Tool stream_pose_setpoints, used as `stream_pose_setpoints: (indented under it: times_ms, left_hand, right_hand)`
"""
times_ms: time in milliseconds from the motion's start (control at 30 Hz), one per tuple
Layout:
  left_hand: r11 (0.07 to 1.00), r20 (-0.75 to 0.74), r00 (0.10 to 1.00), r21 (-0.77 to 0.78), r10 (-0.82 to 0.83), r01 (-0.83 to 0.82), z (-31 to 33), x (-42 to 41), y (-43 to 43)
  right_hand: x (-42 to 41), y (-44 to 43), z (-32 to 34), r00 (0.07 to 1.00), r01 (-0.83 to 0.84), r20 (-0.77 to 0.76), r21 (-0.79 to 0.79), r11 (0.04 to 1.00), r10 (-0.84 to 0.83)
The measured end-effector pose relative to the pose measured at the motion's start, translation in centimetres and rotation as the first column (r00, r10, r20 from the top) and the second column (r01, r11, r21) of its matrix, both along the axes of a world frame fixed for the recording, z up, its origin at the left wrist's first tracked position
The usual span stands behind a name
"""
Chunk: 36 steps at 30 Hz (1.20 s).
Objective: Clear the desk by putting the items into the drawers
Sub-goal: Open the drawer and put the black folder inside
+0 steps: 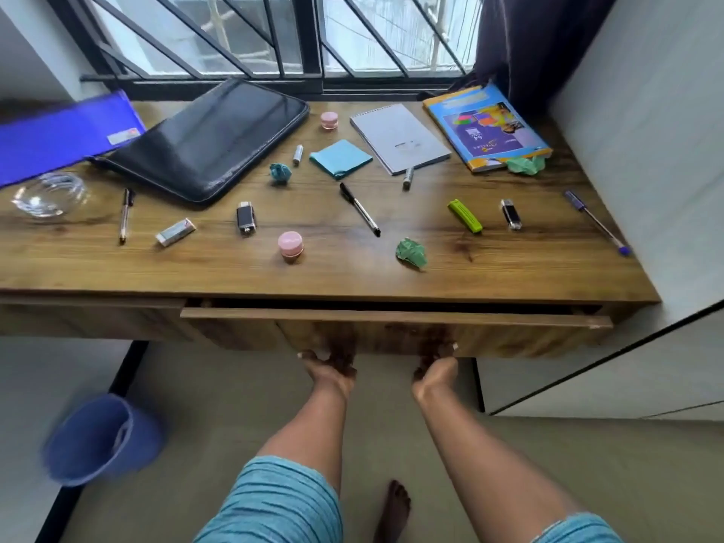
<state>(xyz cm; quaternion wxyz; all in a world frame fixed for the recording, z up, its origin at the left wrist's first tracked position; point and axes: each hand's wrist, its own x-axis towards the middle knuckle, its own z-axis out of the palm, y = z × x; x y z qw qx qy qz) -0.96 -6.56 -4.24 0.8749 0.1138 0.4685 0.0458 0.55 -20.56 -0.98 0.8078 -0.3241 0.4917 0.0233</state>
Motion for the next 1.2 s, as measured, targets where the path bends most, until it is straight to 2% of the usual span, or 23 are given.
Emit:
stream_pose_setpoints:
  times_ms: [100, 167, 233, 267, 300, 333, 367, 400, 433, 467, 500, 567, 600, 700, 767, 867, 967, 1033, 1200]
  left_hand:
    - [0.998, -0.038, 0.998, 0.04, -0.054, 0.055, -0.2, -3.5, -0.3]
    - [0.993, -0.109, 0.992, 0.094, -0.055, 0.065, 0.8, -5.7, -0.3]
    - [0.962, -0.283, 0.957, 0.273, 0.068, 0.012, 3.4, -7.6, -0.4]
    - [0.898, -0.366, 0.919, 0.438, 0.144, 0.034, 5.0, -8.1, -0.3]
    - [0.775, -0.398, 0.893, 0.625, 0.21, 0.097, 6.7, -8.5, -0.1]
    - [0.558, -0.359, 0.893, 0.814, 0.27, 0.159, 8.1, -8.9, 0.0]
    - [0.228, -0.252, 0.927, 0.955, 0.278, 0.192, 8.9, -9.4, 0.1]
    - [-0.15, -0.189, 0.958, 0.963, 0.214, 0.224, 9.2, -10.0, 0.1]
    - [-0.45, -0.231, 0.966, 0.855, 0.119, 0.26, 9.4, -10.4, -0.1]
    - [-0.629, -0.336, 0.941, 0.724, 0.039, 0.284, 9.5, -11.0, -0.3]
    - [-0.718, -0.47, 0.88, 0.635, -0.066, 0.285, 9.7, -11.8, -0.6]
    - [-0.765, -0.662, 0.718, 0.571, -0.215, 0.297, 9.9, -13.5, -1.3]
    - [-0.768, -0.698, 0.678, 0.558, -0.23, 0.315, 9.8, -14.1, -1.5]
    - [-0.766, -0.739, 0.647, 0.523, -0.189, 0.374, 11.1, -15.6, -1.7]
    - [-0.761, -0.783, 0.596, 0.494, -0.178, 0.421, 12.4, -16.5, -1.9]
    - [-0.794, -0.836, 0.532, 0.413, -0.136, 0.447, 13.6, -18.4, -2.3]
    - [-0.857, -0.863, 0.496, 0.323, -0.093, 0.402, 13.5, -20.7, -2.8]
    - [-0.893, -0.874, 0.48, 0.272, -0.073, 0.36, 13.4, -22.0, -3.0]
    - [-0.947, -0.933, 0.358, 0.143, -0.033, 0.287, 13.7, -25.1, -4.0]
  right_hand:
    - [-3.0, 0.9, 3.3, 0.983, 0.04, -0.151, -0.396, 0.917, -0.108]
    - [-5.6, 1.3, 4.9, 0.983, 0.065, -0.11, -0.535, 0.842, -0.146]
    - [-8.3, 1.6, 6.2, 0.995, 0.03, -0.053, -0.653, 0.756, -0.086]
    - [-9.3, 1.8, 6.3, 0.999, 0.006, -0.022, -0.734, 0.679, -0.032]
    - [-10.3, 1.9, 6.5, 0.999, -0.008, 0.021, -0.817, 0.576, 0.043]
    - [-11.3, 2.1, 6.6, 0.988, -0.018, 0.054, -0.892, 0.451, 0.146]
    - [-12.0, 2.2, 6.2, 0.964, -0.029, 0.053, -0.953, 0.301, 0.26]
    - [-12.6, 2.5, 5.9, 0.932, -0.05, -0.004, -0.992, 0.117, 0.362]
    - [-13.0, 2.8, 5.7, 0.89, -0.081, -0.108, -0.994, -0.078, 0.444]
    - [-13.5, 3.1, 5.5, 0.833, -0.121, -0.233, -0.962, -0.246, 0.502]
    - [-14.2, 3.3, 5.7, 0.763, -0.154, -0.354, -0.912, -0.379, 0.541]
    - [-15.0, 3.1, 6.1, 0.623, -0.194, -0.509, -0.836, -0.513, 0.594]
    - [-15.0, 2.7, 6.6, 0.576, -0.21, -0.553, -0.812, -0.545, 0.602]
    - [-15.6, 1.4, 8.8, 0.483, -0.294, -0.603, -0.794, -0.532, 0.635]
    - [-16.8, 1.1, 9.9, 0.467, -0.339, -0.609, -0.793, -0.507, 0.641]
    - [-18.9, 1.2, 10.7, 0.465, -0.352, -0.66, -0.75, -0.561, 0.59]
    - [-21.2, 0.8, 10.7, 0.428, -0.363, -0.713, -0.698, -0.617, 0.556]
    - [-22.8, 0.5, 10.6, 0.401, -0.384, -0.719, -0.694, -0.609, 0.568]
    - [-26.5, 0.1, 11.4, 0.29, -0.428, -0.766, -0.641, -0.638, 0.574]
